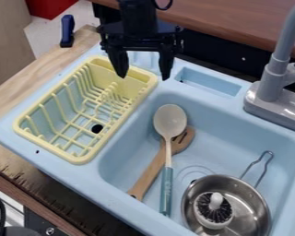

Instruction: Move the spoon to the sink

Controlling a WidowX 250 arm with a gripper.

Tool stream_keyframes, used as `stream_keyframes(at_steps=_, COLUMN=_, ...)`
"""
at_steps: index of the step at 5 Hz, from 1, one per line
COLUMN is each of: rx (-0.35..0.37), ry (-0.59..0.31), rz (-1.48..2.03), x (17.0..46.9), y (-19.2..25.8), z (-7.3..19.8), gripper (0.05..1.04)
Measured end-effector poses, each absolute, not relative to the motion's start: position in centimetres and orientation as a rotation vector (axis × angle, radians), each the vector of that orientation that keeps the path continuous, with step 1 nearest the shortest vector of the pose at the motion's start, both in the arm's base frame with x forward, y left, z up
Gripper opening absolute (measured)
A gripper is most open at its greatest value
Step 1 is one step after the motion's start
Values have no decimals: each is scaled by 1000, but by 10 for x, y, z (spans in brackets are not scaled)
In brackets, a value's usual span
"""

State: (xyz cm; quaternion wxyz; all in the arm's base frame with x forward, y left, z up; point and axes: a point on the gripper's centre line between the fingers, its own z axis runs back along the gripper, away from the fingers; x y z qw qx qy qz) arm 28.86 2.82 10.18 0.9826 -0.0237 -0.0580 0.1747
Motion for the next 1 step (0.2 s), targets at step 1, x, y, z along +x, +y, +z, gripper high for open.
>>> stream_keyframes(at_steps=1, rx=-50, ry=-132, rz=341, x=291, y=27, z=102, gripper=1001)
